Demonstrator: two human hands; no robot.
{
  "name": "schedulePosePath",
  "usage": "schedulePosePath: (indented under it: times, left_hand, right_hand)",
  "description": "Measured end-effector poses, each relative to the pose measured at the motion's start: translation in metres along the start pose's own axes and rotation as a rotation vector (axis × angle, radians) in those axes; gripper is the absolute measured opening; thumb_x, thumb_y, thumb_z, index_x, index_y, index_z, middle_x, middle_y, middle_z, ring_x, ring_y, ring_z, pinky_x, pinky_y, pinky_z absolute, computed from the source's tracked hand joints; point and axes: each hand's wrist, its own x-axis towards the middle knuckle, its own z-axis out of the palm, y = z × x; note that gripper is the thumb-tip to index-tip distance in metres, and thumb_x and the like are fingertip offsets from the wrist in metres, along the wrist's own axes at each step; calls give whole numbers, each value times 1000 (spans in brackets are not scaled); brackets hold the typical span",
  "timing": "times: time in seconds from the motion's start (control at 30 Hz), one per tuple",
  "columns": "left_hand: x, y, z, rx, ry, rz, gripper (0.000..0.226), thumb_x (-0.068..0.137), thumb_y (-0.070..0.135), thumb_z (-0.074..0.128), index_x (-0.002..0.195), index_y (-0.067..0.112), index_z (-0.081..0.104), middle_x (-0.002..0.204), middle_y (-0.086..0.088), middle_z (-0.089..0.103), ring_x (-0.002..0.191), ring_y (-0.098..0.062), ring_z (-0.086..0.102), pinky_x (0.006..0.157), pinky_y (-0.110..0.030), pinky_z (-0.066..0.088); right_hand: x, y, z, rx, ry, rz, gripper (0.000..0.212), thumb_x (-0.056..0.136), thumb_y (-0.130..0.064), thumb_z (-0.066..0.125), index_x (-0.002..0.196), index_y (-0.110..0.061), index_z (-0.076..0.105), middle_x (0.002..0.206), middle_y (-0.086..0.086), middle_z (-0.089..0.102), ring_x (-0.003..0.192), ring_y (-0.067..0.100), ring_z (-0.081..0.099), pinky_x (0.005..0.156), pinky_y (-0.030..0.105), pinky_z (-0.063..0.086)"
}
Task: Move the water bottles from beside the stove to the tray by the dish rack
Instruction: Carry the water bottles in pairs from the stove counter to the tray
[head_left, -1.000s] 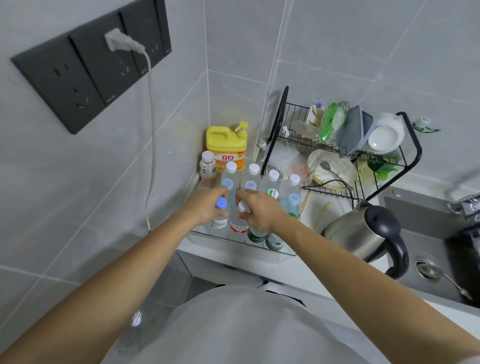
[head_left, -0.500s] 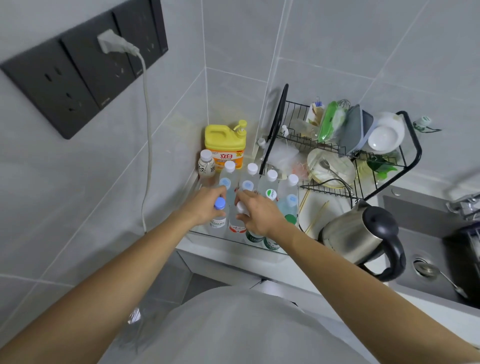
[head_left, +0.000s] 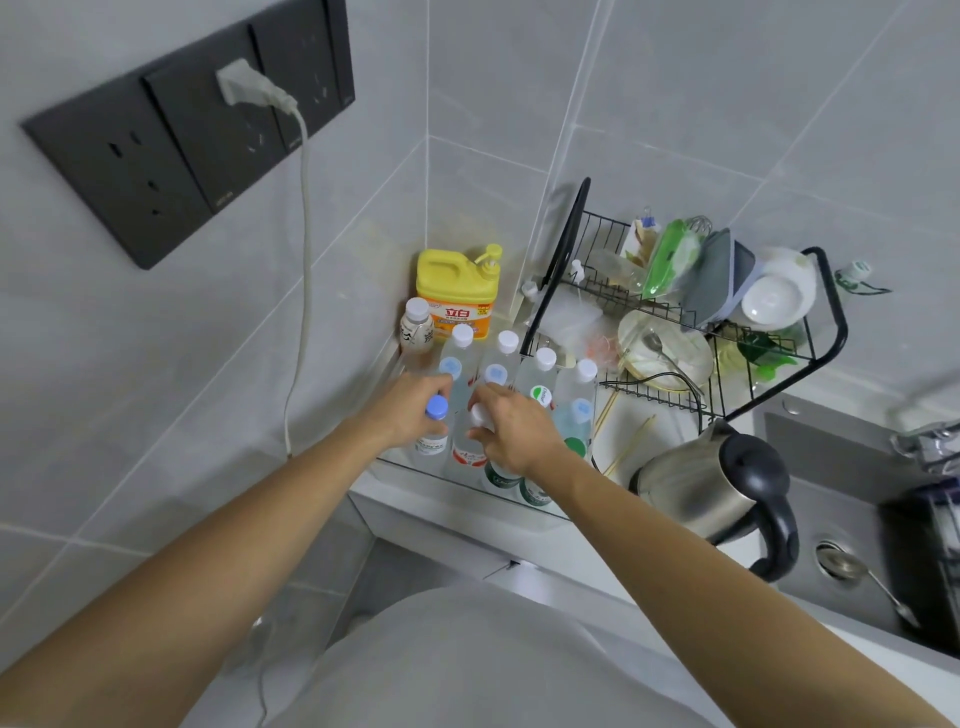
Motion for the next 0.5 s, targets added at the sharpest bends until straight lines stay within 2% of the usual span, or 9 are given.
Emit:
schedulePosePath:
  times: [0.3, 0.4, 0.5]
  left_hand:
    - [3, -1, 1, -2, -20, -14, 38, 77, 24, 86, 86, 23, 49, 83, 0, 61, 80, -29, 61, 62, -32, 39]
    - [3, -2, 2, -12, -18, -5, 39, 77, 23, 86, 85, 24, 48, 82, 0, 59, 80, -29, 59, 61, -32, 38]
    - [2, -1, 2, -7, -8, -7, 38, 77, 23, 86, 85, 24, 48, 83, -1, 60, 80, -31, 61, 65, -35, 43]
  right_hand:
    - [-1, 0, -1, -18, 15, 10, 37, 96, -33, 72, 124, -17, 54, 124, 10, 66, 110, 37, 62, 84, 43, 49]
    - [0, -1, -2, -30, 17, 15, 37, 96, -34, 71, 124, -16, 54, 124, 10, 66, 111, 38, 62, 80, 38, 44]
    - [0, -2, -2, -23, 17, 19, 38, 96, -34, 72, 124, -15, 55, 124, 10, 66, 112, 37, 62, 79, 36, 41]
